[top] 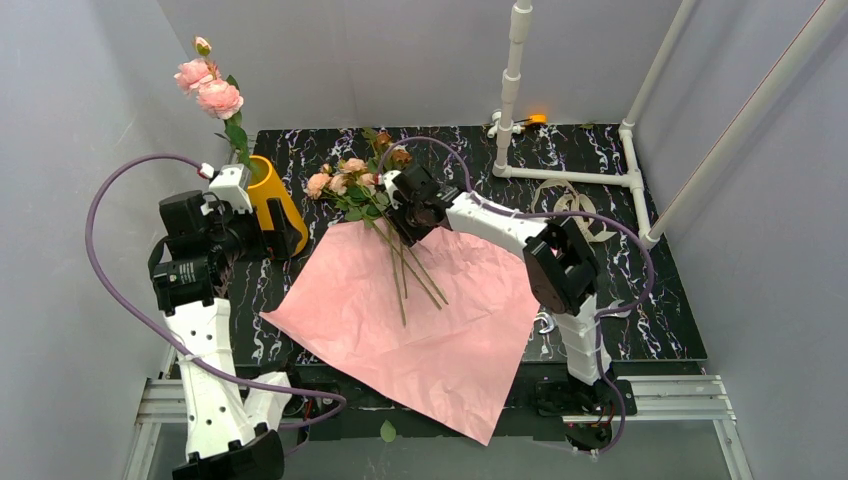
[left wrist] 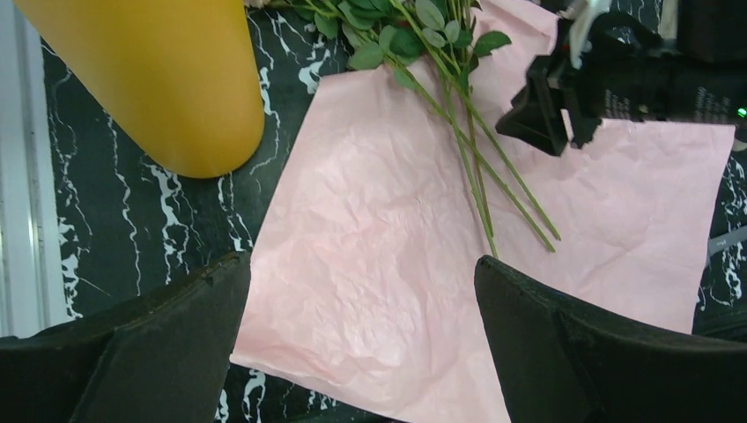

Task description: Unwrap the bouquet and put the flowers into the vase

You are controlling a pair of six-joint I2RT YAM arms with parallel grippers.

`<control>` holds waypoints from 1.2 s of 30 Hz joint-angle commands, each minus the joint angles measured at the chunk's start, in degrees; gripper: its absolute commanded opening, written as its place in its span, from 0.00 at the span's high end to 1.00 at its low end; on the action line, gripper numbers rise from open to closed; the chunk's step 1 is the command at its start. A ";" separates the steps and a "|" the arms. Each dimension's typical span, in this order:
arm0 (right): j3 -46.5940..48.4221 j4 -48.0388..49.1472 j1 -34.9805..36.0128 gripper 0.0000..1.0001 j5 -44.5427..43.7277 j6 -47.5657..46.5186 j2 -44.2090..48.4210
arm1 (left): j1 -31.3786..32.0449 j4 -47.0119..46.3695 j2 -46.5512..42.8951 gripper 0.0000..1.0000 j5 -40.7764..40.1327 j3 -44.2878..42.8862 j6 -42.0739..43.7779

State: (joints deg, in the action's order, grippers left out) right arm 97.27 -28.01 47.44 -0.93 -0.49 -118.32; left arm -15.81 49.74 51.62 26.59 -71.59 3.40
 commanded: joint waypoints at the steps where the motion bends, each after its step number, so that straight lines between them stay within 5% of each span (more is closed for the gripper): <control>1: 5.71 -2.22 0.54 0.53 -0.77 -1.35 -3.56 | -0.21 -1.31 -3.03 0.02 3.64 2.19 0.51; 16: 8.11 -3.06 0.99 0.66 -1.33 -2.67 -10.17 | -0.20 -3.09 -2.93 0.02 4.66 3.43 -1.12; 19: 7.93 -3.40 0.99 0.77 -0.92 -2.59 -10.01 | -0.18 -3.24 -2.62 0.02 4.82 3.33 -1.39; 28: 7.03 -2.75 0.99 0.99 2.10 0.05 -4.63 | -0.20 -3.47 -1.62 0.02 5.48 2.73 -2.84; 36: 3.67 1.57 0.98 0.99 -1.00 2.67 3.84 | -0.25 -3.49 -1.90 0.02 6.31 1.50 -3.06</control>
State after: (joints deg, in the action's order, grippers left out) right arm 101.84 -31.16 48.14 -0.34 0.54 -122.41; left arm -15.81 46.68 50.26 30.74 -68.71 0.69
